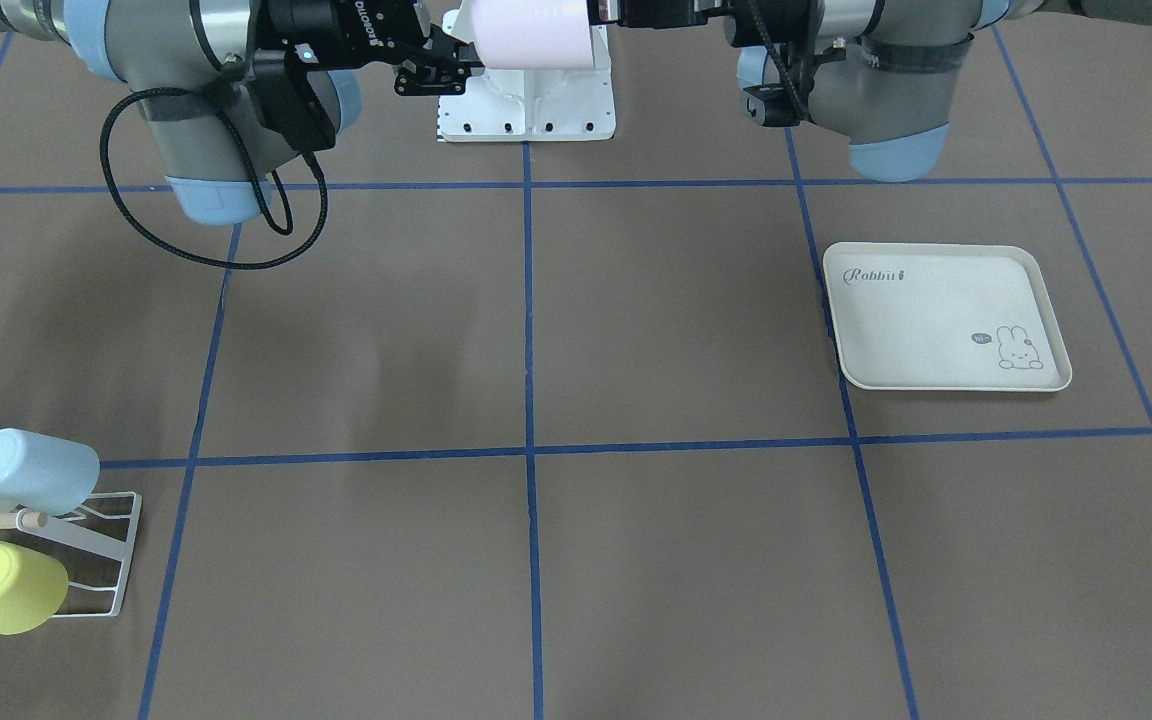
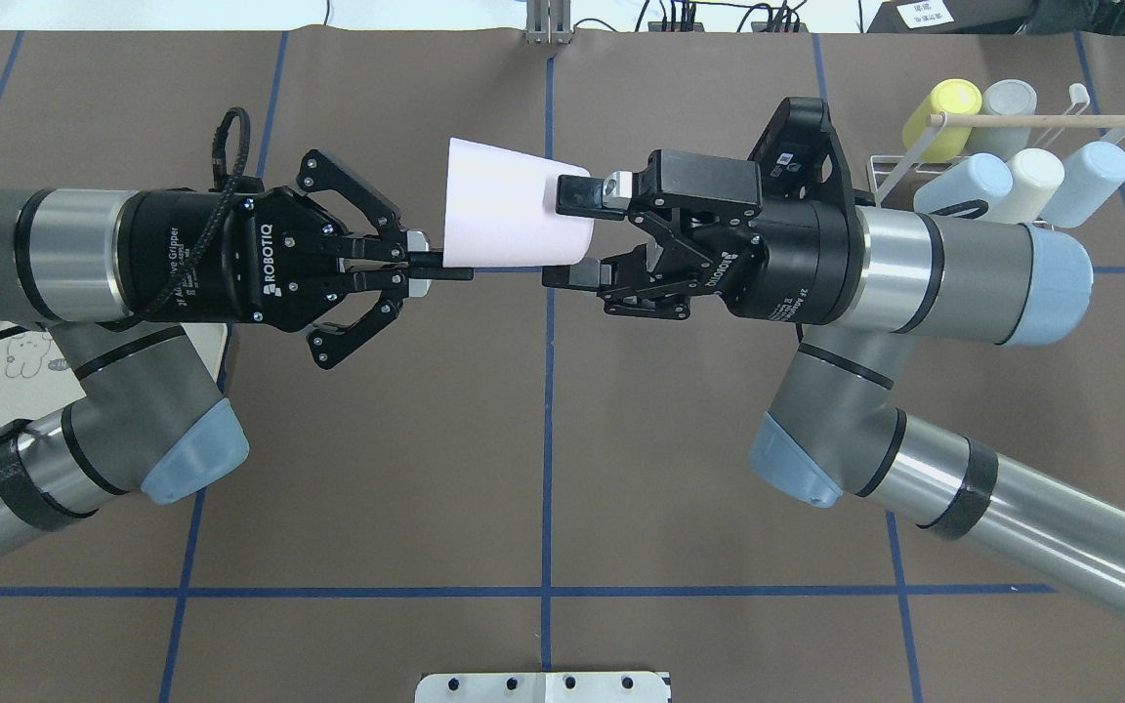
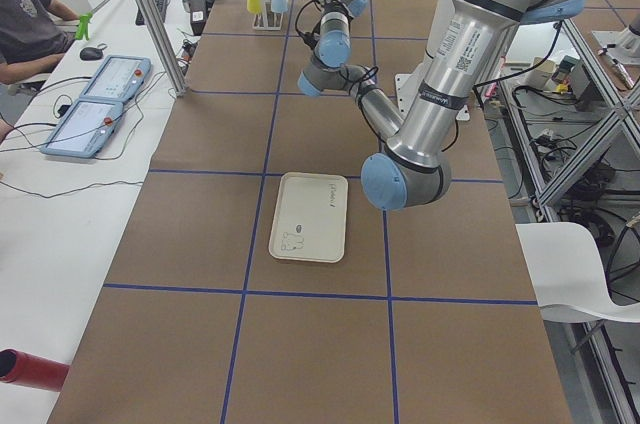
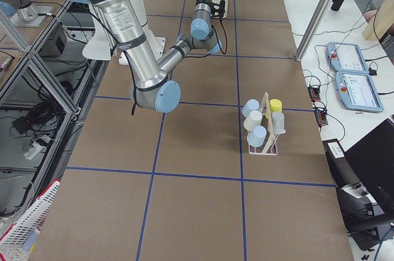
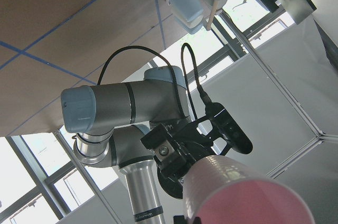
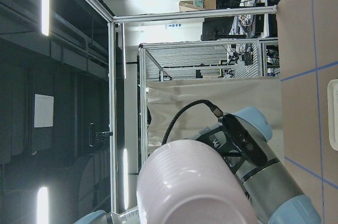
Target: Transfer IKEA cup to right arm and place on rack
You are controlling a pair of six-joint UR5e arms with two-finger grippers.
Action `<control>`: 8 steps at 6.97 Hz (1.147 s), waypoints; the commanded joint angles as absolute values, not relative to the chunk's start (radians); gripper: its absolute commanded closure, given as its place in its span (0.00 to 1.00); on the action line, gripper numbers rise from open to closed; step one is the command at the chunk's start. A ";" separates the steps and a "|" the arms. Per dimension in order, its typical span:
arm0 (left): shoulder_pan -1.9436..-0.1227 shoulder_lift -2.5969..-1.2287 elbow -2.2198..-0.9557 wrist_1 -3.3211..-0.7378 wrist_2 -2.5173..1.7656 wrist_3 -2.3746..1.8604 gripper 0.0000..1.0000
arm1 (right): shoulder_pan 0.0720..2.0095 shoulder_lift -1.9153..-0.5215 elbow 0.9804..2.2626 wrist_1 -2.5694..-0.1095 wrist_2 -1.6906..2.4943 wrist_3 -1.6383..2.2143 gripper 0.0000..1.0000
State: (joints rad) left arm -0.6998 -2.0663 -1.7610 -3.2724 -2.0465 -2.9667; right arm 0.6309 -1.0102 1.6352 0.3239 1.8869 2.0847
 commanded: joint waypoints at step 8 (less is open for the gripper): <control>-0.690 -2.059 -1.770 -3.277 -2.045 -2.964 0.00 | 0.632 -1.014 1.638 0.339 1.873 2.088 0.66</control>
